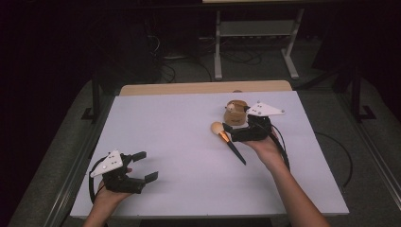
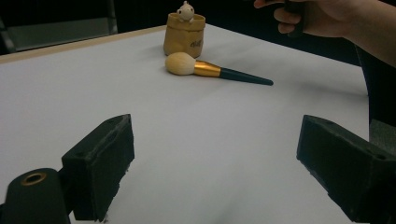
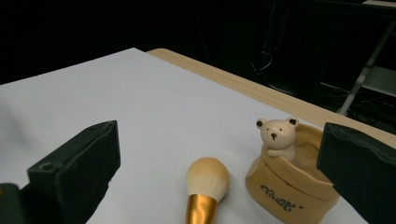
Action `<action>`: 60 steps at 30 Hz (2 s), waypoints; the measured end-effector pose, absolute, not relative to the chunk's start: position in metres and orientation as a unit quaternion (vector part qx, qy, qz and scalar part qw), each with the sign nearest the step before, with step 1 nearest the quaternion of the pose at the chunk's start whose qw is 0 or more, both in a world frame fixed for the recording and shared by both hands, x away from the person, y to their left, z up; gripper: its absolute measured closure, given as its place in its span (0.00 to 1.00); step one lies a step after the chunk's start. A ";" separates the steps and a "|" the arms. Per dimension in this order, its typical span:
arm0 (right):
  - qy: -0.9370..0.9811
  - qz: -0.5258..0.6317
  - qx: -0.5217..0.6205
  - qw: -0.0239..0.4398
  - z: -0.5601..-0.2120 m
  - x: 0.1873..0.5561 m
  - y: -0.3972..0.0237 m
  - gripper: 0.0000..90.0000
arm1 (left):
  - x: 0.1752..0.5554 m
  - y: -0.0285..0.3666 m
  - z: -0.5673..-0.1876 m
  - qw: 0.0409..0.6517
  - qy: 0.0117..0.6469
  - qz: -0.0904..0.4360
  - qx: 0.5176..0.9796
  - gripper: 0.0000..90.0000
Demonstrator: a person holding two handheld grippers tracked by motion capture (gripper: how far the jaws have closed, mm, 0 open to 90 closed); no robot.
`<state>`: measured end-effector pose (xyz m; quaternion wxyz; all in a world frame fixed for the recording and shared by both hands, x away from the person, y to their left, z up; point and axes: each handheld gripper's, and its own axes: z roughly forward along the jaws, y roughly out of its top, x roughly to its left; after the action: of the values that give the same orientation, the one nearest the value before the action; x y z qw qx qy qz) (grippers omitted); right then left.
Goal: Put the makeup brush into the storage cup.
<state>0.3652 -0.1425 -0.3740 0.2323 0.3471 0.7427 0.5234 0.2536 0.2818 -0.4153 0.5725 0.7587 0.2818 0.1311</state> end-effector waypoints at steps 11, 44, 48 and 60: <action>0.739 0.528 0.347 0.233 -0.371 0.377 -0.133 0.00 | 0.254 0.282 -0.415 0.573 0.282 0.130 0.758 0.12; 0.729 0.540 0.350 0.235 -0.355 0.411 -0.111 0.00 | 0.253 0.282 -0.415 0.574 0.281 0.129 0.758 0.12; 0.736 0.527 0.353 0.236 -0.354 0.410 -0.113 0.00 | 0.254 0.283 -0.415 0.572 0.281 0.128 0.759 0.12; 0.760 0.491 0.363 0.222 -0.352 0.408 -0.114 0.00 | 0.254 0.283 -0.415 0.573 0.282 0.128 0.759 0.12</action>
<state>0.4075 -0.1139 -0.3520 0.2223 0.3631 0.7603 0.4906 0.2535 0.2835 -0.4150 0.5727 0.7589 0.2822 0.1281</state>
